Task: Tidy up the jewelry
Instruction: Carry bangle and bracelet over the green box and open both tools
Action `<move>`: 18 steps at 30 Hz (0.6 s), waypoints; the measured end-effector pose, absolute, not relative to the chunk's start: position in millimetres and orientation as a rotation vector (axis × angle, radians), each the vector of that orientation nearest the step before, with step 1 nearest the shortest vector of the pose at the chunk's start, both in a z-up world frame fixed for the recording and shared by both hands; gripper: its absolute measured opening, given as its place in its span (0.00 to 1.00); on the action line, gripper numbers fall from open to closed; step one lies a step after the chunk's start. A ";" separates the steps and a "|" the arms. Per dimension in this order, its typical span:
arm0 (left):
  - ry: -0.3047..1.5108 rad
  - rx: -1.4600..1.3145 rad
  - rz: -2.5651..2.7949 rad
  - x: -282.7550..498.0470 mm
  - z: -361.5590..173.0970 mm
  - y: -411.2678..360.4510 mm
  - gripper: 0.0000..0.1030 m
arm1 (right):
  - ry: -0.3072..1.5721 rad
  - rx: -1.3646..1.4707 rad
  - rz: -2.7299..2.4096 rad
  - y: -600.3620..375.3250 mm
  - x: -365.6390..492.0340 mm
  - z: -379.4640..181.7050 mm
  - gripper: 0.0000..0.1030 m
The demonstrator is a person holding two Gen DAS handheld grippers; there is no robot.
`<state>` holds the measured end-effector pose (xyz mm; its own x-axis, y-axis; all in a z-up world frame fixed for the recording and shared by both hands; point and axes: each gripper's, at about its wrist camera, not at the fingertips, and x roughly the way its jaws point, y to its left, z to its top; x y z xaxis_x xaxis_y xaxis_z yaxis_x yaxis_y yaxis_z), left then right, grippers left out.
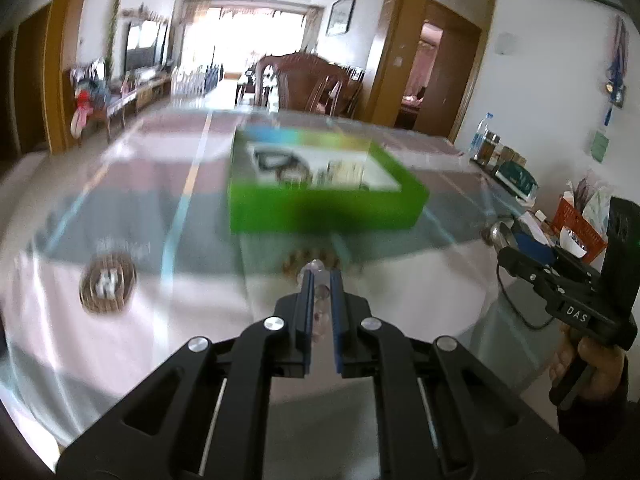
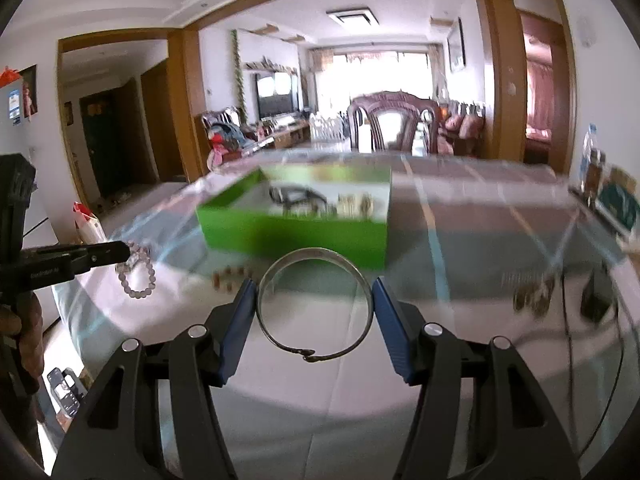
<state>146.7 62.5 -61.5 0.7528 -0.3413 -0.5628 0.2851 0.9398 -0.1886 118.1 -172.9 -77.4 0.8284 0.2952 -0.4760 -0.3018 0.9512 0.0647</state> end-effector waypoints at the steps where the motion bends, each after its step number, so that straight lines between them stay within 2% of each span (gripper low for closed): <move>1: 0.615 -0.080 -0.346 151.8 -52.2 60.5 0.08 | 0.489 -0.019 0.320 -173.9 124.3 -69.6 0.57; 5: 0.560 -0.062 -0.363 198.6 -8.9 54.6 0.08 | 0.445 -0.040 0.323 -168.0 173.3 -40.0 0.57; 10: 0.591 -0.074 -0.362 274.4 4.7 49.3 0.08 | 0.487 -0.048 0.314 -158.1 243.9 -38.9 0.57; 18: 0.761 -0.109 -0.251 382.3 -51.5 55.4 0.08 | 0.626 -0.058 0.250 -149.5 321.6 -85.9 0.57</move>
<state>382.3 55.4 -51.5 0.6963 -0.2637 -0.6675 0.1853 0.9646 -0.1877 321.6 -149.5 -85.8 0.7813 0.2141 -0.5863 -0.2492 0.9682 0.0215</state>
